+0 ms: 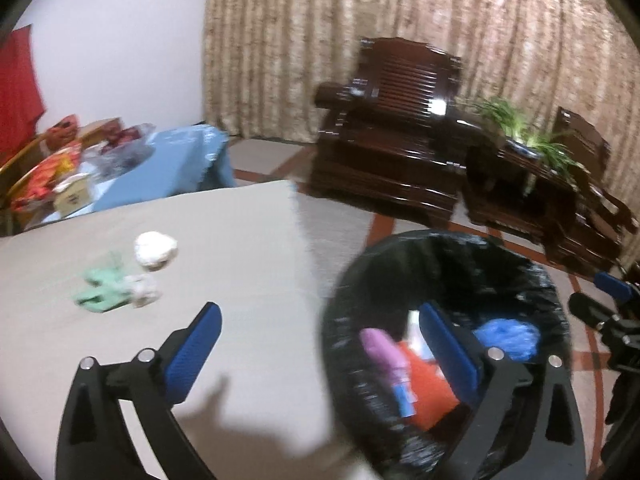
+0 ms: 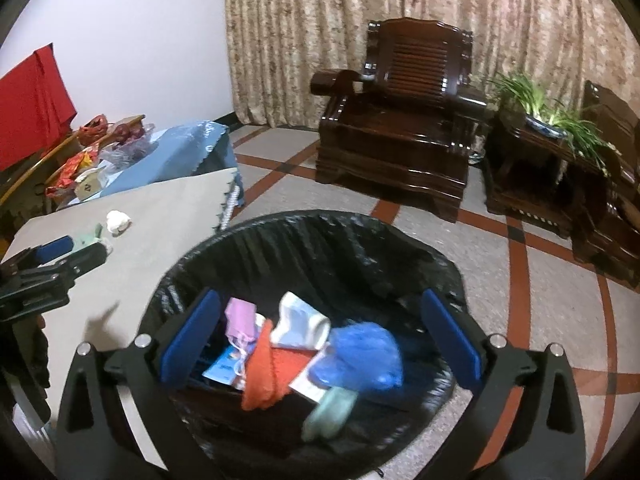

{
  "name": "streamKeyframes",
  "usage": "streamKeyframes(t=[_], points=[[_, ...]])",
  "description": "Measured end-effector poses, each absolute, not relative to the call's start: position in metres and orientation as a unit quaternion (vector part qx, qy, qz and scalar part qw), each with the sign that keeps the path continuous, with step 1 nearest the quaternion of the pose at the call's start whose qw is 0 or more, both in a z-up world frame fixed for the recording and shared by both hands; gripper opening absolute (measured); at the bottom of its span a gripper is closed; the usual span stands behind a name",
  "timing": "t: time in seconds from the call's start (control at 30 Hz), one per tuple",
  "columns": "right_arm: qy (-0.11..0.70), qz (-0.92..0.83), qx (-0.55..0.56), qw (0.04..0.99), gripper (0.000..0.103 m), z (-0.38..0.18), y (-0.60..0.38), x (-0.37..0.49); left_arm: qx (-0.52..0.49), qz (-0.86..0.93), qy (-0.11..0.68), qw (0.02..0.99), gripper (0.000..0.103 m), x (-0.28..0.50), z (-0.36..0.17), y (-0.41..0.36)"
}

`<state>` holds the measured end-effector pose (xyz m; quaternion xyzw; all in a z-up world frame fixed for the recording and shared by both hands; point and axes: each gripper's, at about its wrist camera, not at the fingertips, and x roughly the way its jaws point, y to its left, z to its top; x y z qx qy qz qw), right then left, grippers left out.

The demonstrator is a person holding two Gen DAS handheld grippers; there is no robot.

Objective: Collect trash
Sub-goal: 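Move both open tools back to the glove and white balls on the table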

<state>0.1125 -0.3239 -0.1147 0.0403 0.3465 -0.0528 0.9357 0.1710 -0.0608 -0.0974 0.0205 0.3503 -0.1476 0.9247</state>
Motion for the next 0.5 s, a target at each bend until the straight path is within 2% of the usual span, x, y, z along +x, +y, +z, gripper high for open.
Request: streamKeyframes(t=[0.5], points=[[0.340, 0.035, 0.042, 0.939, 0.098, -0.103, -0.223, 0.187, -0.020, -0.001, 0.357, 0.934, 0.097, 0.180, -0.110, 0.091]])
